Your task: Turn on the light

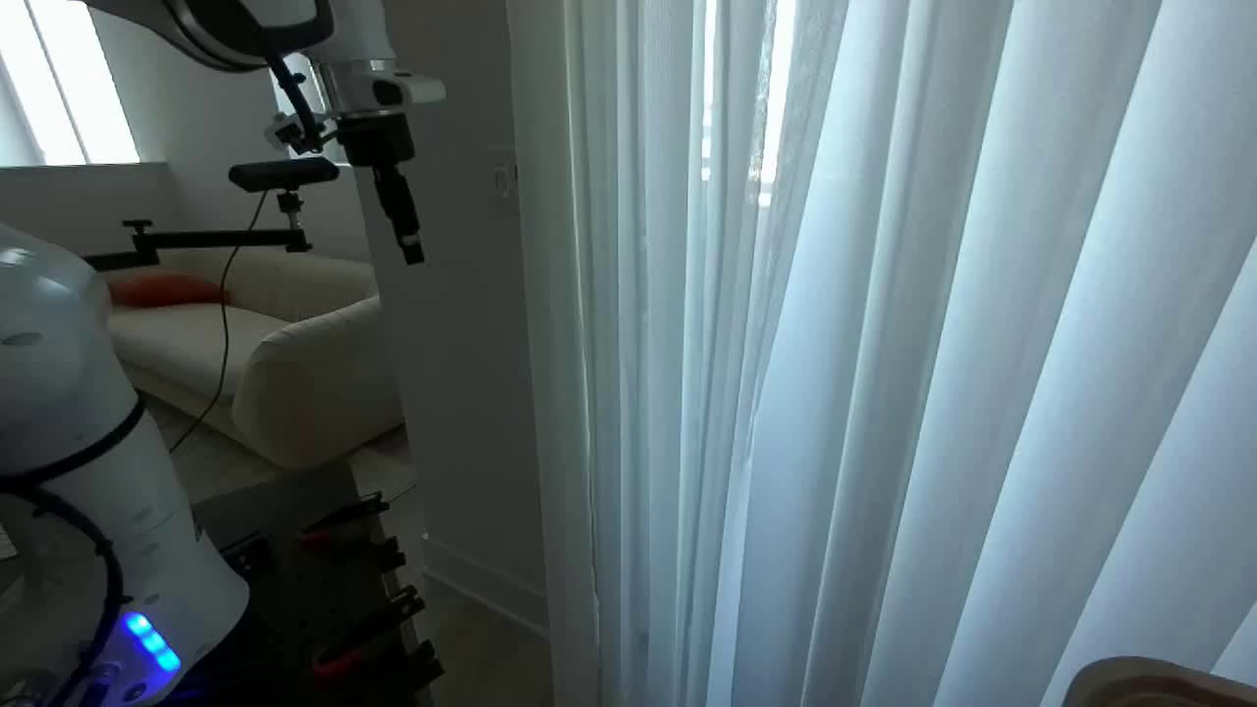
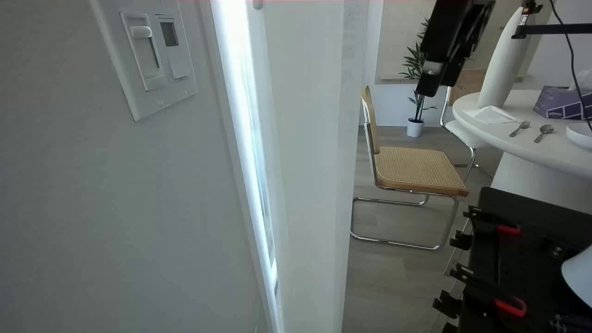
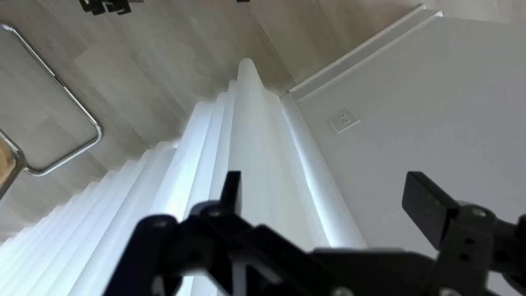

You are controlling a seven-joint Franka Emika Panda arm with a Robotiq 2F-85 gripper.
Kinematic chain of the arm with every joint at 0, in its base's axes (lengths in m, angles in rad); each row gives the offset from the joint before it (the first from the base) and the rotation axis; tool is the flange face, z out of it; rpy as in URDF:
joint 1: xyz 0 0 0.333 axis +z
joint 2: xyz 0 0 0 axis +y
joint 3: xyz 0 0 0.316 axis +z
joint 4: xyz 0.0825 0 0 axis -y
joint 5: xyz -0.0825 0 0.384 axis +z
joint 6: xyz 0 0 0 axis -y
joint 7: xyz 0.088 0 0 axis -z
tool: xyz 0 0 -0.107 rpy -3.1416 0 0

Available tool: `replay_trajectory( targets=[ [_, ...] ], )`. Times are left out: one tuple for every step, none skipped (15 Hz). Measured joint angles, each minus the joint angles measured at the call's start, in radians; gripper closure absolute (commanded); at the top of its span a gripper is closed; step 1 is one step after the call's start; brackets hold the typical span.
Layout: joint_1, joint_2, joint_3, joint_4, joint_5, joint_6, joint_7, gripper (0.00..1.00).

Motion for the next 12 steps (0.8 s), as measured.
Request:
replay_trajectory(
  targets=[
    [0.0, 0.0, 0.0, 0.0, 0.0, 0.0, 0.0, 0.0],
    [0.0, 0.0, 0.0, 0.0, 0.0, 0.0, 0.0, 0.0],
    [0.0, 0.0, 0.0, 0.0, 0.0, 0.0, 0.0, 0.0],
    [0.0, 0.0, 0.0, 0.0, 0.0, 0.0, 0.0, 0.0],
    [0.0, 0.0, 0.0, 0.0, 0.0, 0.0, 0.0, 0.0],
    [0.001, 0.0, 0.001, 0.0, -0.001, 0.0, -0.002, 0.0],
    [0.002, 0.002, 0.006, 0.002, -0.003, 0.0, -0.002, 0.0],
    [0.004, 0.007, 0.017, 0.006, -0.005, 0.003, -0.003, 0.0],
    [0.008, 0.015, 0.032, 0.011, -0.007, 0.01, -0.003, 0.0],
    [0.013, 0.028, 0.051, 0.018, -0.009, 0.025, -0.003, 0.0],
    [0.019, 0.047, 0.074, 0.027, -0.012, 0.046, -0.003, 0.0],
    [0.028, 0.067, 0.097, 0.037, -0.015, 0.061, -0.003, 0.0]
  ],
)
